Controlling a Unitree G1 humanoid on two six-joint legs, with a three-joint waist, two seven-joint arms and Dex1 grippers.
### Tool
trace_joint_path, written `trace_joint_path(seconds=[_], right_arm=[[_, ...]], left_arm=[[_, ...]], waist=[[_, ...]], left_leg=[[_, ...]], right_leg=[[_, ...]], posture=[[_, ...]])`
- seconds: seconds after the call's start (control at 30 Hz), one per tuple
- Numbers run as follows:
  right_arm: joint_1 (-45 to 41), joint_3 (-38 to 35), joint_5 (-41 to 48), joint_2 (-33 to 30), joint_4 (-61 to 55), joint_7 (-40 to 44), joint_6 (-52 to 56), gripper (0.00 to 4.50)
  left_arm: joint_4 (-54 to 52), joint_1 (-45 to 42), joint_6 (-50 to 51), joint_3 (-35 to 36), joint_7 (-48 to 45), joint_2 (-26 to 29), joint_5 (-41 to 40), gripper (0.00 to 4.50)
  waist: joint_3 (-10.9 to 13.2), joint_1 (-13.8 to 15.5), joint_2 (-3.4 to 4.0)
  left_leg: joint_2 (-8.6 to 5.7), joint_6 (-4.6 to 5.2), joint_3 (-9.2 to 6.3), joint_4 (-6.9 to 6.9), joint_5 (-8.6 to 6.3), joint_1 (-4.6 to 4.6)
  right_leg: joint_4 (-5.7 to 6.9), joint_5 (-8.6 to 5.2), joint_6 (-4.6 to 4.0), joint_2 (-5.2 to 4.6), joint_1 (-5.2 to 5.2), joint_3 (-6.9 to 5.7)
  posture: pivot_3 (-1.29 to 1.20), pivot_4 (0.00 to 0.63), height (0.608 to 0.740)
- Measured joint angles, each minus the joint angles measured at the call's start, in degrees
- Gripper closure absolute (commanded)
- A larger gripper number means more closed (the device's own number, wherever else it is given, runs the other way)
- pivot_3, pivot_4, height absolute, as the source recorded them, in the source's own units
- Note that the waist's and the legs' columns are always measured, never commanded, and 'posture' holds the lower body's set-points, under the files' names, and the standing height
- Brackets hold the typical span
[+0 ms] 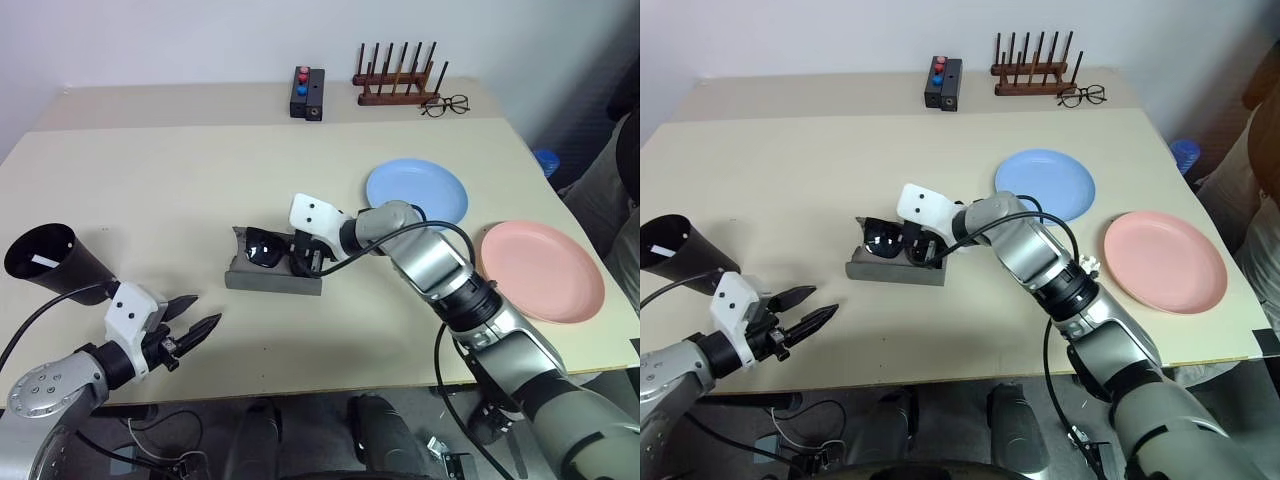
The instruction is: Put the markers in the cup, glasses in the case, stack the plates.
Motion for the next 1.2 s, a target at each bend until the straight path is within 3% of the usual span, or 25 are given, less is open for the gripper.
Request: trace_joint_path(seconds=[0.2,0.37,0.8,0.9,1.0,1.2], right_arm=[[0.22,0.66,-0.59,-1.01,-1.58,0.69,0.21,4.49],[0.22,1.21,-1.22,-0.61,-1.05,0.76,-0.17,2.27],[0.09,-2.88,0.10,0.89,-1.01,-0.24,-0.80,2.27],[0.10,-3.03,0.10,0.95,-1.00,-0.49,-2.15,3.14],[0.10,-3.71,0.14,0.96,-0.51,-0.78,-3.33,4.46],[-0.83,-7.26,-0.12,0.95,4.99,-2.90,-7.90,4.46]], left_arm=[[0.76,-2.22,0.15,-0.91,-0.20,0.02,0.09,1.76],[0.79,-2.85,0.28,-1.76,-0.22,0.03,0.10,1.76],[0.78,-2.89,0.54,-1.78,0.48,0.01,0.06,1.76],[0.78,-3.00,1.10,-1.79,0.58,0.01,-0.11,1.76],[0.78,-3.56,1.46,-1.78,0.75,-0.18,-0.43,1.76],[0.78,-4.59,1.94,-1.40,1.16,-0.45,-2.22,1.76]], waist=[[0.00,-0.21,0.00],[0.00,-0.38,0.00],[0.00,-0.66,0.00],[0.00,-0.67,0.00],[0.00,-0.62,0.00],[0.00,-0.71,0.00]], left_leg=[[0.00,0.00,0.00,-0.01,0.00,0.00],[0.00,0.00,0.00,-0.01,0.00,0.00],[0.00,0.00,0.00,-0.01,0.00,0.00],[0.00,0.00,0.00,-0.01,0.00,0.00],[0.00,0.00,0.00,-0.01,0.00,0.00],[0.00,0.00,0.00,-0.02,0.00,0.00]], right_leg=[[0.00,0.00,0.00,0.00,0.00,0.00],[0.01,0.00,0.00,0.01,0.00,0.00],[0.01,0.00,0.01,0.01,0.00,0.00],[0.01,0.00,0.01,0.01,-0.01,0.00],[0.01,0.00,0.01,0.01,0.00,0.00],[0.01,0.00,0.01,0.01,0.00,0.00]], posture=[[0.00,0.150,0.740],[0.00,0.150,0.740],[0.00,0.150,0.740],[0.00,0.150,0.740],[0.00,0.150,0.740],[0.00,0.150,0.740]])
